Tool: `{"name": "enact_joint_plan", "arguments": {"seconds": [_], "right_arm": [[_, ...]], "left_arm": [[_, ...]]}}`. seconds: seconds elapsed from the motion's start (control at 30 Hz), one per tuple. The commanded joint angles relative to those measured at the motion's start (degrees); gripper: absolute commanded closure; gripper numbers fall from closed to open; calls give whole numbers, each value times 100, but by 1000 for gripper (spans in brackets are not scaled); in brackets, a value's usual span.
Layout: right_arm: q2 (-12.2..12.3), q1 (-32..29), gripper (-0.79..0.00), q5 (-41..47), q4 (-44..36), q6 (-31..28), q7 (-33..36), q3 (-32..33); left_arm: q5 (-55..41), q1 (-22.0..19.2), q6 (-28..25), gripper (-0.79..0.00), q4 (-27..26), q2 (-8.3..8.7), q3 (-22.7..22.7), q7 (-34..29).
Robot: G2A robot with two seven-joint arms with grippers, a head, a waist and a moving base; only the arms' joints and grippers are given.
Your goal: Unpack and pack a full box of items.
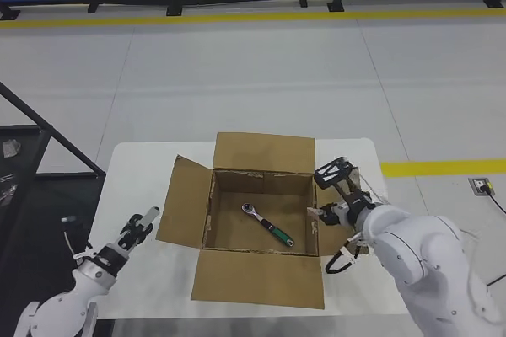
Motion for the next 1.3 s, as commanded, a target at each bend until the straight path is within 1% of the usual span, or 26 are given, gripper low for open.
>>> {"name": "enact_joint_plan", "arguments": {"seconds": [0.0,0.07,0.1,0.13,0.2,0.27,0.3,0.33,0.53,0.7,1.0,1.27], "right_arm": [[0,-92,-785,5,-21,86,-495,49],[0,-92,-785,5,-21,86,-495,49],[0,-92,-785,5,-21,86,-495,49],[0,-92,-785,5,-21,86,-495,49],[0,-92,-785,5,-21,86,-495,49],[0,-213,-785,-8,69,51,-709,22],[-1,-243,-785,-1,112,32,-773,17],[-2,-258,-785,13,148,22,-819,15],[-11,-214,-785,117,335,-94,-914,-15],[-38,4,-785,163,560,-222,-910,-179],[-128,550,-785,291,1071,-319,-900,-571],[-183,780,-785,339,1272,-339,-917,-773]], "left_arm": [[16,-127,99,-785,38,8,105,-167],[54,-230,187,-785,87,12,179,-193],[81,-271,229,-748,105,14,229,-233],[90,-314,260,-622,122,15,264,-237],[104,-379,307,-299,165,16,340,-257],[106,-437,351,-151,202,19,391,-281],[95,-460,367,-62,218,21,415,-320],[94,-485,383,0,237,24,427,-332],[81,-573,457,0,309,34,484,-323],[-15,-569,505,0,327,44,426,-252],[-117,-483,430,0,411,84,183,-202],[-203,-418,343,0,537,124,-51,-210]]}}
